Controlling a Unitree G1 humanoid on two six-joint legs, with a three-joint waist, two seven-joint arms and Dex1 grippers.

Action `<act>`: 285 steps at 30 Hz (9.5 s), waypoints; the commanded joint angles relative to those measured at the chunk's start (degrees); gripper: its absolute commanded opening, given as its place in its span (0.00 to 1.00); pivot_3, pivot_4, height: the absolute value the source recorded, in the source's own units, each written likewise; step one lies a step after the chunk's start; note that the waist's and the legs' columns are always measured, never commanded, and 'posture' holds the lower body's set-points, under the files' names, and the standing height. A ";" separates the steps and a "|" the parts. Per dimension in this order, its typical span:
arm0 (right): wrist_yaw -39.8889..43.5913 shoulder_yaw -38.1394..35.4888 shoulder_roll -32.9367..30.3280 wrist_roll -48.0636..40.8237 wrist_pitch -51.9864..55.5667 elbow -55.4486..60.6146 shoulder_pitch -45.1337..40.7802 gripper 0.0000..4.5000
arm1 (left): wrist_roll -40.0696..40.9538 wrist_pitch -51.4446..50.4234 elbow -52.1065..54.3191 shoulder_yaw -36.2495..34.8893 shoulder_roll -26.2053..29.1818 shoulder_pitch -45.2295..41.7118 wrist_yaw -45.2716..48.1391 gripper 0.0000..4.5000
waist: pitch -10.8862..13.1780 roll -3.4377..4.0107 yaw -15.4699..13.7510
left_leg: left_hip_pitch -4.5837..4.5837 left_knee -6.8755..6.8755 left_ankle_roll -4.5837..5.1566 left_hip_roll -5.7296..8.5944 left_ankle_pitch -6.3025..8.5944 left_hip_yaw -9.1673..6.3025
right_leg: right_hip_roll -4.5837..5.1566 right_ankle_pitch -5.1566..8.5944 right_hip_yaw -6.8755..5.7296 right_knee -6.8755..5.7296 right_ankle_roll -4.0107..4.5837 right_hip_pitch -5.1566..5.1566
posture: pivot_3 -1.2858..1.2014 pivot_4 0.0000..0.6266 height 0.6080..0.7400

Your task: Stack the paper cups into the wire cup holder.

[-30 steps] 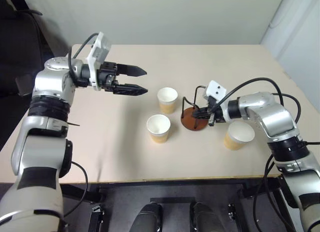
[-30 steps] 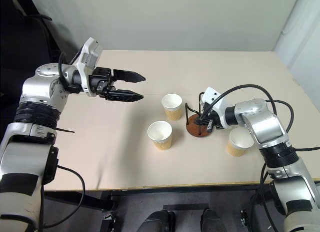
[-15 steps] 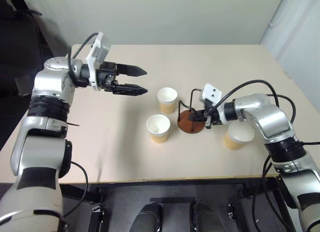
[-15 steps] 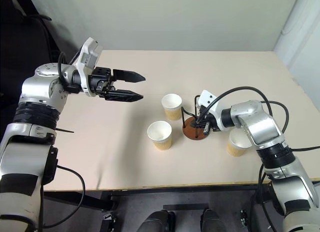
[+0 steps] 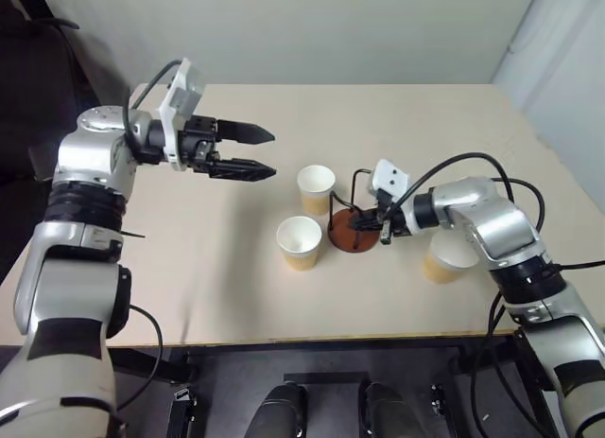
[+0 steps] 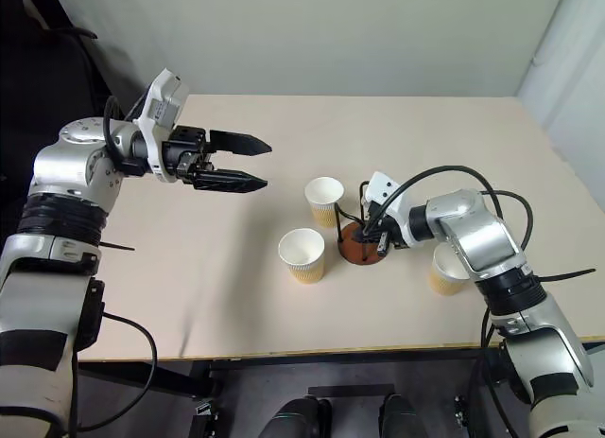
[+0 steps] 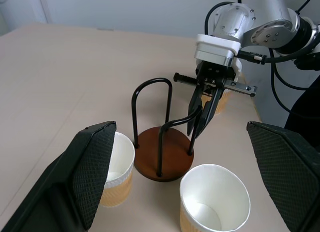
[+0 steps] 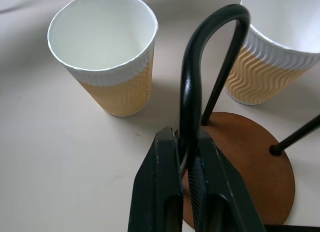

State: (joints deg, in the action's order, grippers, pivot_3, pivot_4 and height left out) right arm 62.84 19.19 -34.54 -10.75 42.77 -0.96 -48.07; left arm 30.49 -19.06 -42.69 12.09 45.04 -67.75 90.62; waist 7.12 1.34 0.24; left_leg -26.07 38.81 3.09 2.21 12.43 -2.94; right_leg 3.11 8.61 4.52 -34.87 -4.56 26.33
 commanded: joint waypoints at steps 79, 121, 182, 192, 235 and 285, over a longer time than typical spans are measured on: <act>1.69 -24.44 -31.82 -25.52 15.70 19.22 -1.49 0.70 | -53.64 53.21 -33.12 9.38 -15.53 -15.23 -25.17 1.00 | 0.00 -0.08 -0.84 | -0.11 0.20 0.30 0.10 0.46 0.17 | -0.18 0.24 -0.08 -0.06 -0.26 0.09 | 0.52 0.24 1.00; 2.99 -23.07 -35.39 -25.80 16.05 16.17 -2.50 0.70 | -64.43 56.96 -34.53 16.29 -23.17 -19.90 -32.66 1.00 | 0.00 -0.10 -0.96 | 0.02 0.41 0.35 0.04 0.66 0.31 | 0.16 0.34 0.06 -0.09 -0.72 -0.12 | 0.52 0.24 1.00; 7.79 -21.28 -39.63 -22.43 12.22 10.82 2.38 0.71 | -58.21 43.83 -35.97 11.96 -29.40 -42.21 1.88 0.01 | 0.03 -0.02 -1.15 | -0.09 1.24 0.86 -0.02 1.50 0.44 | 0.16 0.62 0.32 -0.06 -0.92 -0.34 | 0.52 0.24 1.00; 7.20 -22.55 -39.91 -22.90 13.30 12.07 3.18 0.71 | -55.18 44.85 -36.46 13.84 -32.29 -42.03 1.88 0.01 | 0.03 0.00 -1.35 | -0.03 1.25 0.97 0.04 1.62 0.53 | 0.14 0.60 0.17 -0.07 -1.27 -0.42 | 0.52 0.24 1.00; 6.40 -22.55 -40.17 -22.22 12.84 11.33 2.19 0.71 | -35.88 49.28 -35.60 36.67 -32.47 -41.65 1.88 0.01 | 0.03 -0.01 -1.64 | 0.05 1.39 0.95 0.01 1.69 0.54 | 0.22 0.64 0.15 -0.06 -1.53 -0.63 | 0.52 0.24 1.00; 7.38 -21.52 -40.35 -20.80 11.81 9.97 0.72 0.71 | 1.98 43.98 -14.65 70.01 -19.05 -50.22 1.88 0.01 | 0.03 0.00 -1.91 | 0.05 1.45 0.50 0.00 1.61 0.47 | 0.24 0.66 0.08 0.05 -1.65 -0.80 | 0.52 0.24 1.00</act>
State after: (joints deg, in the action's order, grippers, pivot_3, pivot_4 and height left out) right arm 69.95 -1.26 -73.70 -32.04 55.31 8.74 -45.85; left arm 29.81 25.47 -59.18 81.71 24.79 -114.61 90.73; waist 7.15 1.34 -1.68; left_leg -26.02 40.26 3.58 2.21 14.05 -2.45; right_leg 3.35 9.27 4.59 -34.82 -6.20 25.53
